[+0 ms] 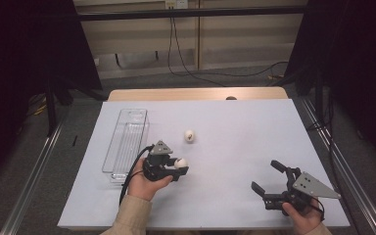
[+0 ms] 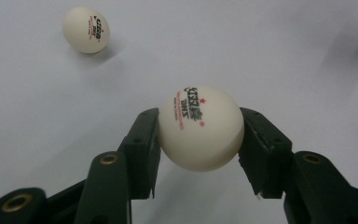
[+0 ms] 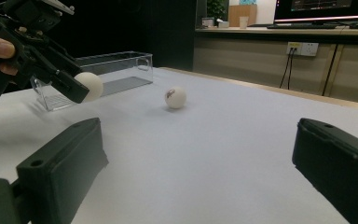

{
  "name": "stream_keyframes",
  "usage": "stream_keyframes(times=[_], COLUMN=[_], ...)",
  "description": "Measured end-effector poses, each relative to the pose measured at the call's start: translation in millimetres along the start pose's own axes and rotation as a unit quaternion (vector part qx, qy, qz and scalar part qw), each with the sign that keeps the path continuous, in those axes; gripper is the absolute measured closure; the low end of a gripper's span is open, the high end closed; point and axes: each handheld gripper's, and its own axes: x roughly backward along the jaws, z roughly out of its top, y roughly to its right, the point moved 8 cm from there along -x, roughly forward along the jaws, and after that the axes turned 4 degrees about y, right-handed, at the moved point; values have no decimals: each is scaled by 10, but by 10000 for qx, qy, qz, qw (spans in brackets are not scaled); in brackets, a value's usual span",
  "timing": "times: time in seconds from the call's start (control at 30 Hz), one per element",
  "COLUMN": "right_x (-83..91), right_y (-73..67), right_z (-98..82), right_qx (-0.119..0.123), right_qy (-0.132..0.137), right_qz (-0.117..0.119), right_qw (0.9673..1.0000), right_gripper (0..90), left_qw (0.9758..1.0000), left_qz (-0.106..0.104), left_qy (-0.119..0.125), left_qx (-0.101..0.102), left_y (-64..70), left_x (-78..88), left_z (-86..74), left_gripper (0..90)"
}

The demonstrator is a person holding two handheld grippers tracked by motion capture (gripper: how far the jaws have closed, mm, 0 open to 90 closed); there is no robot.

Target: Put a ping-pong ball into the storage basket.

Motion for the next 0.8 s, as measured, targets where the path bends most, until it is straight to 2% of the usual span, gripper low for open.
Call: stream_keyframes(times=[0.7,0.73,0.8], right_x=[-1,-1,0], right_y=[1,-1,-1], right_z=[3,5,5], right_qx=[-11,-22,-23], right_qy=[13,18,15], right_qz=[1,4,8], right_qw=[10000,10000,10000], right_gripper=[18,18,18], left_qw=[9999,9999,9998], left_qz=[94,93,127], left_qy=[-24,-38,-4], left_qx=[113,71,128], left_y=[-97,-109,-126], left_x=[78,89,110], left_z=[19,20,30], left_gripper=[510,510,510])
